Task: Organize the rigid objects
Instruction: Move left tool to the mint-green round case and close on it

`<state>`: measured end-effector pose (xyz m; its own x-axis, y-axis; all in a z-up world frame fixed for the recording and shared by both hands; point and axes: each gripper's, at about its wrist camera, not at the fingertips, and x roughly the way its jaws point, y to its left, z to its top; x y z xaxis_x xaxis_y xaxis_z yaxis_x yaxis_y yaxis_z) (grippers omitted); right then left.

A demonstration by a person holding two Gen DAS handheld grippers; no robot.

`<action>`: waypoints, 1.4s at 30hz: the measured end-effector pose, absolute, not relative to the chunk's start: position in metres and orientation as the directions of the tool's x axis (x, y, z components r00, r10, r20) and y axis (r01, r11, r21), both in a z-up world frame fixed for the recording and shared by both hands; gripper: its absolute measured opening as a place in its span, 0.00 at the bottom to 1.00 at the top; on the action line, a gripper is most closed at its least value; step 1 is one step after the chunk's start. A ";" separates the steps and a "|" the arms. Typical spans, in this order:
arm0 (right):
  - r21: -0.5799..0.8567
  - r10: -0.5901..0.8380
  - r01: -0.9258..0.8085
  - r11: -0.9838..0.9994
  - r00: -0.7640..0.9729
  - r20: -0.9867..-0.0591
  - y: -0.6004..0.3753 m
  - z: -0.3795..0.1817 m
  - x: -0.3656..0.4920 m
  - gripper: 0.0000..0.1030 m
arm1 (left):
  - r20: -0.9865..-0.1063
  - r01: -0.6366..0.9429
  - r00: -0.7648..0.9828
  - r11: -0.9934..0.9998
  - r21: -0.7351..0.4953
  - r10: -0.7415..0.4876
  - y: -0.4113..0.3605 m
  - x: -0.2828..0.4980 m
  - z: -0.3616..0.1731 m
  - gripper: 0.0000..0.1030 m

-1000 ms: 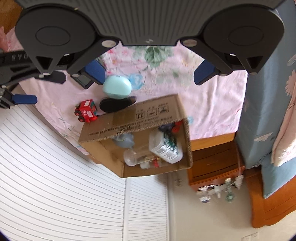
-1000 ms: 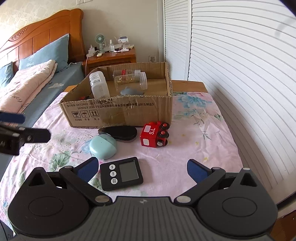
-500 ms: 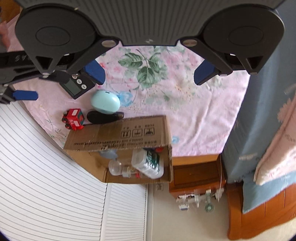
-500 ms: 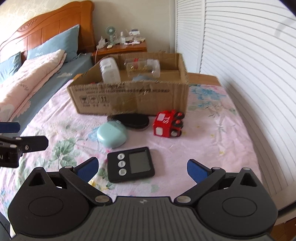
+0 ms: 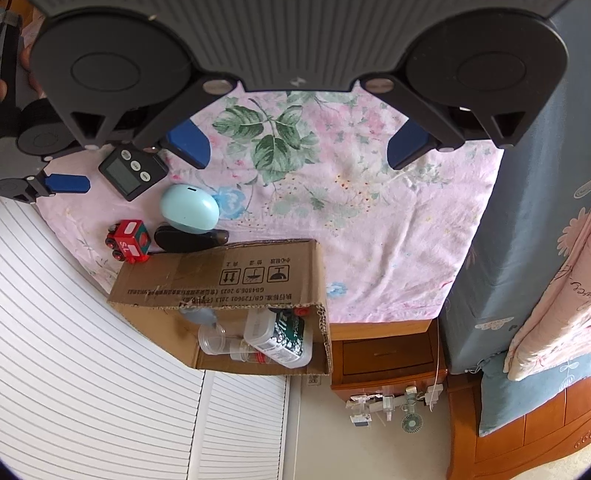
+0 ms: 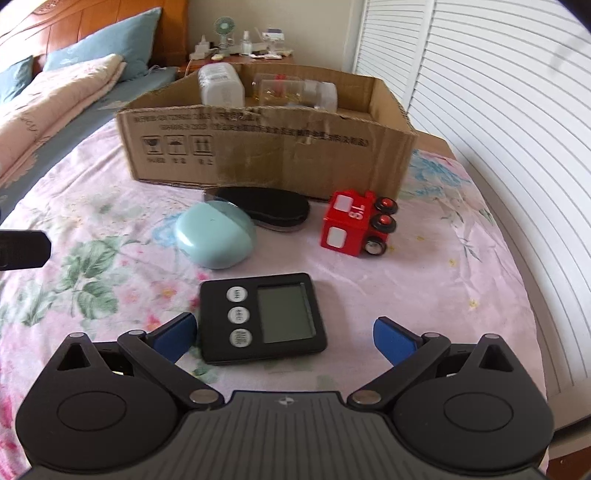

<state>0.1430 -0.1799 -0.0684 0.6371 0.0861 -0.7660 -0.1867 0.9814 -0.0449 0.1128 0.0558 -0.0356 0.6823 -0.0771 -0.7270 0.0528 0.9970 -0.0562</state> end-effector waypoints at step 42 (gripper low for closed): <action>-0.023 0.087 -0.151 0.988 0.680 -0.728 -0.215 -0.071 0.134 1.00 | -0.771 0.338 0.599 0.941 0.000 -0.215 -0.001 0.189 -0.074 0.77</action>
